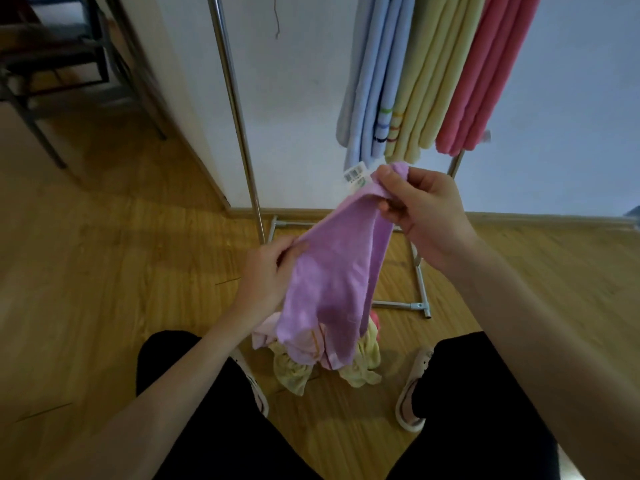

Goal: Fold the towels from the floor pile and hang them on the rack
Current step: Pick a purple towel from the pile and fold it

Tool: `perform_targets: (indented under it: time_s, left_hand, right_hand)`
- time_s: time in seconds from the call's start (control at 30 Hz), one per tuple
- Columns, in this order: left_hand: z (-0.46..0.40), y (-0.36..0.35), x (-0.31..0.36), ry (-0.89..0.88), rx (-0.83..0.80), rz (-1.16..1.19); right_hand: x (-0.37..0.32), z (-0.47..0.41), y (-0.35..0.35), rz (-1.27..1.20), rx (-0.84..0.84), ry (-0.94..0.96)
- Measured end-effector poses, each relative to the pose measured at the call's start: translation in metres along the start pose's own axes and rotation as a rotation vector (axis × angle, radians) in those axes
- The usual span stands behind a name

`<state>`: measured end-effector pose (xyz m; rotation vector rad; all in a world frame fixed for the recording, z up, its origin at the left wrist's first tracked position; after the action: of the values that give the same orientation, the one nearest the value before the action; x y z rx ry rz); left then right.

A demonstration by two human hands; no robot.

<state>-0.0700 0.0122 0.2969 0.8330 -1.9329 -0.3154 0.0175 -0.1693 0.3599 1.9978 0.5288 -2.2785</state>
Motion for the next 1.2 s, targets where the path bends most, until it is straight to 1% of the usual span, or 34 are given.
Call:
perform_targets:
  time_s: [0.07,0.13,0.23,0.3,0.37,0.43,0.47,0.53,0.63,0.7,0.77,0.97,1.07,1.2]
  left_hand:
    - [-0.003,0.007,-0.004,0.083,0.050,0.101]
    - [-0.007,0.013,-0.004,0.139,0.113,0.180]
    - [-0.012,0.017,0.003,0.148,0.176,0.184]
    - [-0.013,0.018,0.011,0.140,0.196,0.156]
    - [-0.014,0.019,0.018,0.140,0.221,0.120]
    - [-0.016,0.020,0.023,0.140,0.241,0.115]
    - [-0.017,0.021,0.025,0.143,0.247,0.119]
    - [-0.019,0.023,0.027,0.153,0.257,0.130]
    - [-0.020,0.026,0.026,0.178,0.282,0.146]
    - [-0.021,0.027,0.027,0.183,0.297,0.142]
    - [-0.021,0.027,0.027,0.186,0.306,0.132]
    - [-0.024,0.028,0.024,0.219,0.336,0.139]
    - [-0.027,0.027,0.023,0.242,0.344,0.155]
    - [-0.030,0.025,0.022,0.262,0.332,0.147]
  right_hand:
    - [0.010,-0.001,0.010,0.007,0.065,-0.044]
    - [0.027,-0.001,0.022,0.035,0.143,-0.127]
    - [0.053,0.003,0.035,0.166,0.257,-0.206]
    - [0.068,0.007,0.037,0.244,0.306,-0.210]
    - [0.081,0.011,0.038,0.250,0.331,-0.195]
    - [0.089,0.014,0.039,0.266,0.344,-0.139]
    - [0.089,0.015,0.038,0.317,0.327,-0.082]
    - [0.088,0.018,0.032,0.404,0.236,0.022]
    - [0.091,0.028,0.022,0.393,0.047,0.063]
    - [0.096,0.031,0.020,0.444,-0.016,0.077]
    - [0.100,0.031,0.022,0.552,0.004,0.121]
    - [0.099,0.033,0.027,0.850,0.216,0.319]
    - [0.097,0.041,0.021,0.944,0.187,0.498]
    - [0.098,0.053,0.009,1.027,0.071,0.636]
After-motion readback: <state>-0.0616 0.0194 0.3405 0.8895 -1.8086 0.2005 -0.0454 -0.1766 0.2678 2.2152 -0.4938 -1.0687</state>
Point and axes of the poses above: each hand's wrist, its own z-axis away from the middle knuckle, its own y-axis out of the back of the hand, x = y × z, the point moved 6 cm from there along -z, towards the middle knuckle, and after that the axes turned 9 degrees about -y, right-handed, at the moved point
